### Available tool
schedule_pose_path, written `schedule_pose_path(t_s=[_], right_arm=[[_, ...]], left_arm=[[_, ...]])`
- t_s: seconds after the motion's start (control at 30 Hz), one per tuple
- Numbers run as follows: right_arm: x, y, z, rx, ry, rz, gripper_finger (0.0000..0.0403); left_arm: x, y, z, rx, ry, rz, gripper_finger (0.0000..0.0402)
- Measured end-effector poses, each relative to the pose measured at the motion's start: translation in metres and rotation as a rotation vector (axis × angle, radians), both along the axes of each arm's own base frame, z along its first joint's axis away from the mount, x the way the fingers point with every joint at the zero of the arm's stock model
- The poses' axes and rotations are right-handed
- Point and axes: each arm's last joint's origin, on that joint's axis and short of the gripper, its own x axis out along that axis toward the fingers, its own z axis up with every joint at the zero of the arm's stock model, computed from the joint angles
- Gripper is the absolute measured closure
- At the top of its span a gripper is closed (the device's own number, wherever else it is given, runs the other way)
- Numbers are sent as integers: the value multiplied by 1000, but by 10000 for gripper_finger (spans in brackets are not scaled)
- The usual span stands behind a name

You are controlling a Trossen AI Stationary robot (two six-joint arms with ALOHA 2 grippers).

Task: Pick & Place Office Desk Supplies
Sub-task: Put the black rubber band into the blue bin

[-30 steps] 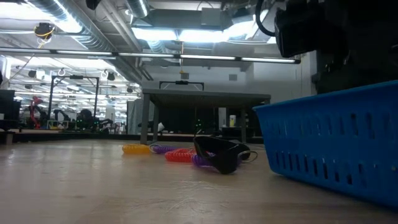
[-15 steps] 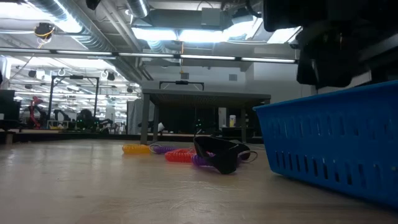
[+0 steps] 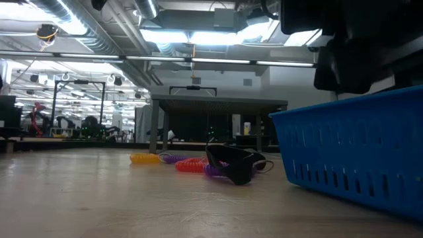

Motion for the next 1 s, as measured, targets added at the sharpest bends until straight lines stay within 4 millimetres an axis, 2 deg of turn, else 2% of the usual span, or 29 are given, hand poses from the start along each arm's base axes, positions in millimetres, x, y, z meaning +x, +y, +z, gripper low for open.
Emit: schedule_pose_path(t_s=[0.1, 0.2, 0.53, 0.73, 0.83, 1.0], right_arm=[[2, -3, 0, -17, -6, -27, 232], [6, -13, 0, -79, -31, -122, 230], [27, -75, -2, -127, -23, -500, 206], [39, -96, -27, -113, 48, -522, 206], [44, -97, -46, -113, 102, -515, 206], [47, -99, -62, -121, 148, -514, 206]], left_arm=[[0, 0, 0, 2, 1, 0, 247], [0, 0, 0, 4, 1, 0, 247], [0, 0, 0, -11, -3, 2, 247], [0, 0, 0, -11, -3, 1, 247], [0, 0, 0, -10, 0, 1, 247], [-1, 0, -3, -20, 23, 3, 247]])
